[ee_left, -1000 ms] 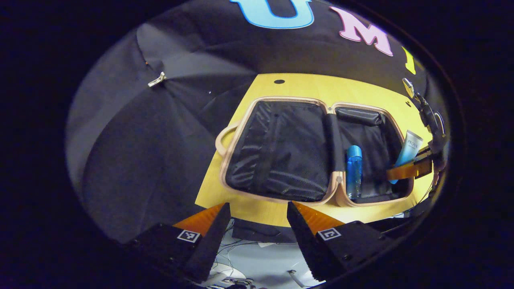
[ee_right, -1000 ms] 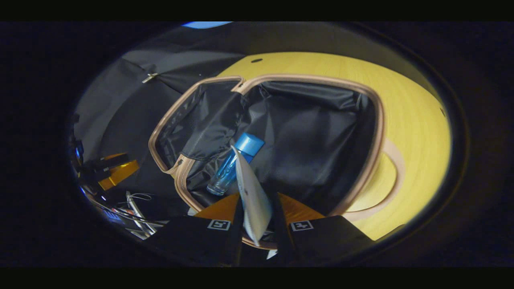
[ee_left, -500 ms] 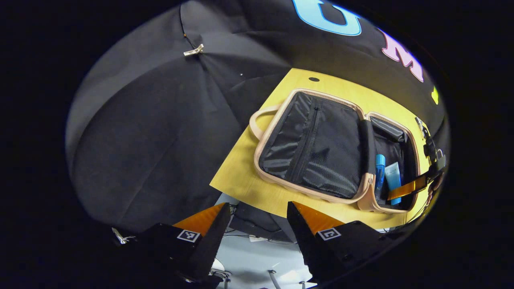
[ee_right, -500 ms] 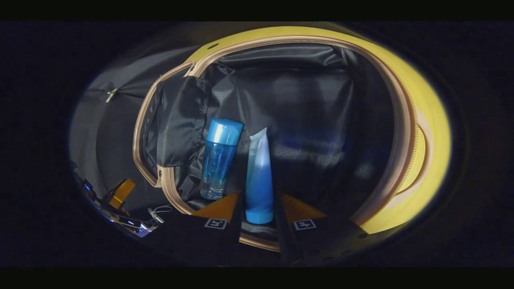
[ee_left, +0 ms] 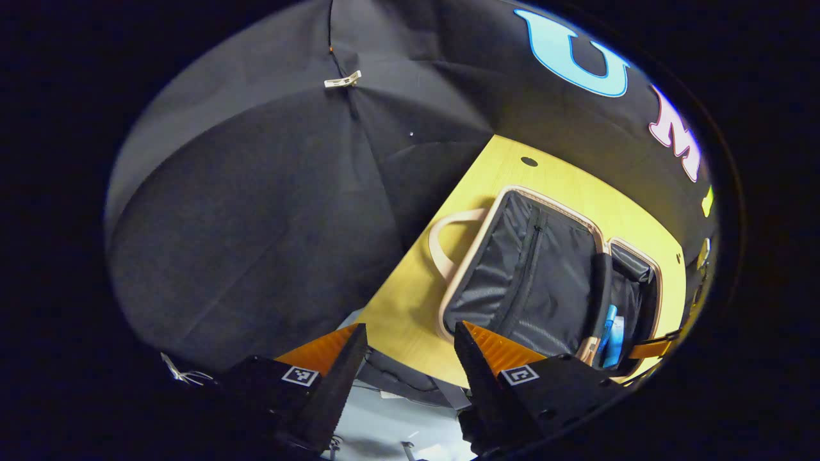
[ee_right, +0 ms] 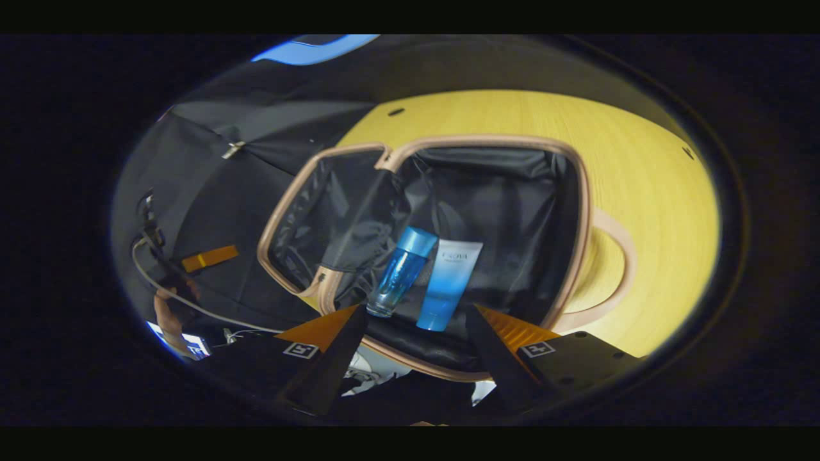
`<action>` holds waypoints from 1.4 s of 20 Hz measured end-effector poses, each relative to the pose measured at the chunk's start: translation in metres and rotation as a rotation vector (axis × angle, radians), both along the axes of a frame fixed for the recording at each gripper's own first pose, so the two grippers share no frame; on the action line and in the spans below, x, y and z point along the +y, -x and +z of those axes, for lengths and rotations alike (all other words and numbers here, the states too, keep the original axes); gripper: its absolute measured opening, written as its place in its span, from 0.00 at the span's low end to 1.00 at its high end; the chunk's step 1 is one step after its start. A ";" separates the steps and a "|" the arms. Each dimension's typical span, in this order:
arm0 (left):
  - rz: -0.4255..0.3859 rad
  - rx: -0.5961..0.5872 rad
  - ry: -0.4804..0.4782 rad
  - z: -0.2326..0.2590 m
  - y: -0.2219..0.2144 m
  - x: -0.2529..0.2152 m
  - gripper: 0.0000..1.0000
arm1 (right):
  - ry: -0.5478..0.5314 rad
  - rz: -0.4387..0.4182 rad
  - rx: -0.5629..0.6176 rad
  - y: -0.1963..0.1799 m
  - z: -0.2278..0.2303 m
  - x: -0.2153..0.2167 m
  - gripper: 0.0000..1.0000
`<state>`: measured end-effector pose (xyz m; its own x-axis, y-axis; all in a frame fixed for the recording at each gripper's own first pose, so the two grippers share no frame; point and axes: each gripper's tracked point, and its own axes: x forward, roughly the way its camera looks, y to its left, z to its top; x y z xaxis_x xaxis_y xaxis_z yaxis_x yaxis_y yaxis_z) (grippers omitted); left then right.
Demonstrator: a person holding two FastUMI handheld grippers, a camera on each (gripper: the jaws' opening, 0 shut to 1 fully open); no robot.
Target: First open the suitcase, pack the skin care products into it, and then close the suitcase.
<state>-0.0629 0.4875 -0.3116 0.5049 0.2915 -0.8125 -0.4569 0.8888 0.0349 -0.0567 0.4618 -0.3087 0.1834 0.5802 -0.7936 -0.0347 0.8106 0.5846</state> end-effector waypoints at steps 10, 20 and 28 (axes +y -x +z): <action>-0.014 0.130 0.040 -0.047 -0.105 0.042 0.88 | 0.057 0.006 -0.184 0.004 0.038 -0.045 0.98; -0.014 0.293 0.022 -0.114 -0.135 0.064 0.87 | 0.118 -0.093 -0.086 0.026 0.017 -0.079 0.98; -0.079 0.231 0.065 -0.119 -0.152 0.046 0.17 | 0.101 -0.122 -0.100 0.014 0.027 -0.080 0.98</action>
